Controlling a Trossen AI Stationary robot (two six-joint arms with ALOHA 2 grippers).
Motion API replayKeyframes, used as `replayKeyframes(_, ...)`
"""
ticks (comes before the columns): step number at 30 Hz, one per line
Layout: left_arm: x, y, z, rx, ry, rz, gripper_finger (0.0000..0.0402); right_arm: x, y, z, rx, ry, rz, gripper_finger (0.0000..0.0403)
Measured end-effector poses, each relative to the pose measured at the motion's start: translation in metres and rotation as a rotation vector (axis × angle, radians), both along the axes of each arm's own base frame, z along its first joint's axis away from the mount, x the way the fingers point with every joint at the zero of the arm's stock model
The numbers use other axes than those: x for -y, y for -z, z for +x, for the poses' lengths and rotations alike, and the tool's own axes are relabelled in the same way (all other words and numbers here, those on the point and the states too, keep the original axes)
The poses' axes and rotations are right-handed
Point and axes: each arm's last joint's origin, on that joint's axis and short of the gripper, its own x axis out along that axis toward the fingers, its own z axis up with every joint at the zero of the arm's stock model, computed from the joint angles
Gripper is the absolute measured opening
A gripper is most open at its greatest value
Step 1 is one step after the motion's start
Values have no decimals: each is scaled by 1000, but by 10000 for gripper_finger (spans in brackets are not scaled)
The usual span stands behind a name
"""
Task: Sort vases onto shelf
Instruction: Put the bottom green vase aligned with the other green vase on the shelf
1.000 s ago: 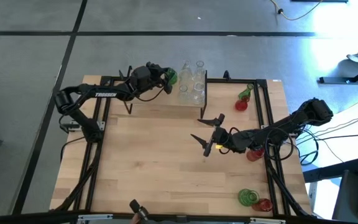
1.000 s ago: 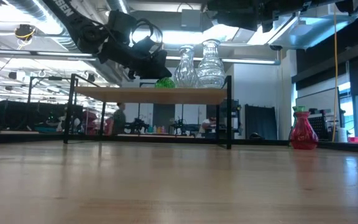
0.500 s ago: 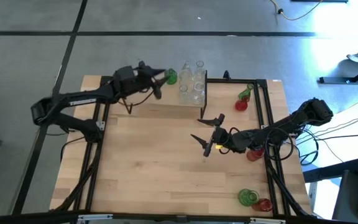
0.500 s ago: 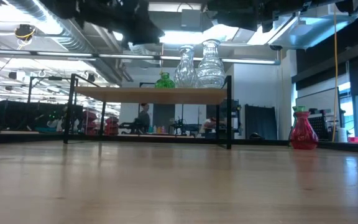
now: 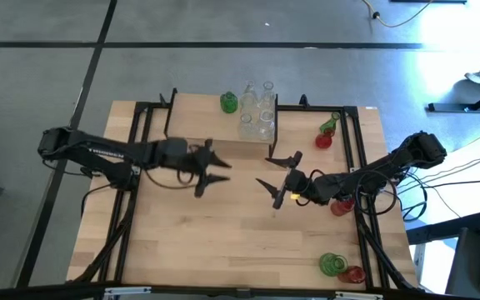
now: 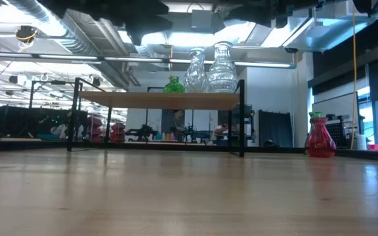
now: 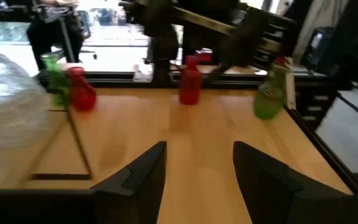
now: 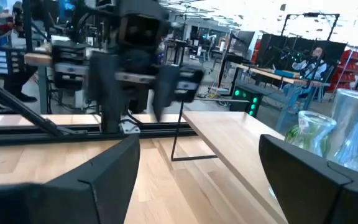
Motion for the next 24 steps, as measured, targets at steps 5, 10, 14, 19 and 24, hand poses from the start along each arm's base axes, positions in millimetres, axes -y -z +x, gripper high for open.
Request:
replayKeyframes(5,33,25,-9,-14,69,27,178,0,0,0,-4,-2,-9,316)
replayKeyframes(10,55,46,-22,37,97,31,178,-3,0,1,23,-100,59,316)
replayKeyframes(14,69,59,-29,75,168,37,178,-9,-6,4,28,-183,132,316)
replayKeyframes(19,89,60,-26,167,284,18,178,-38,-27,6,-140,-257,120,316)
replayKeyframes(24,105,62,-15,165,316,-14,178,-69,-61,-4,-307,-302,235,316)
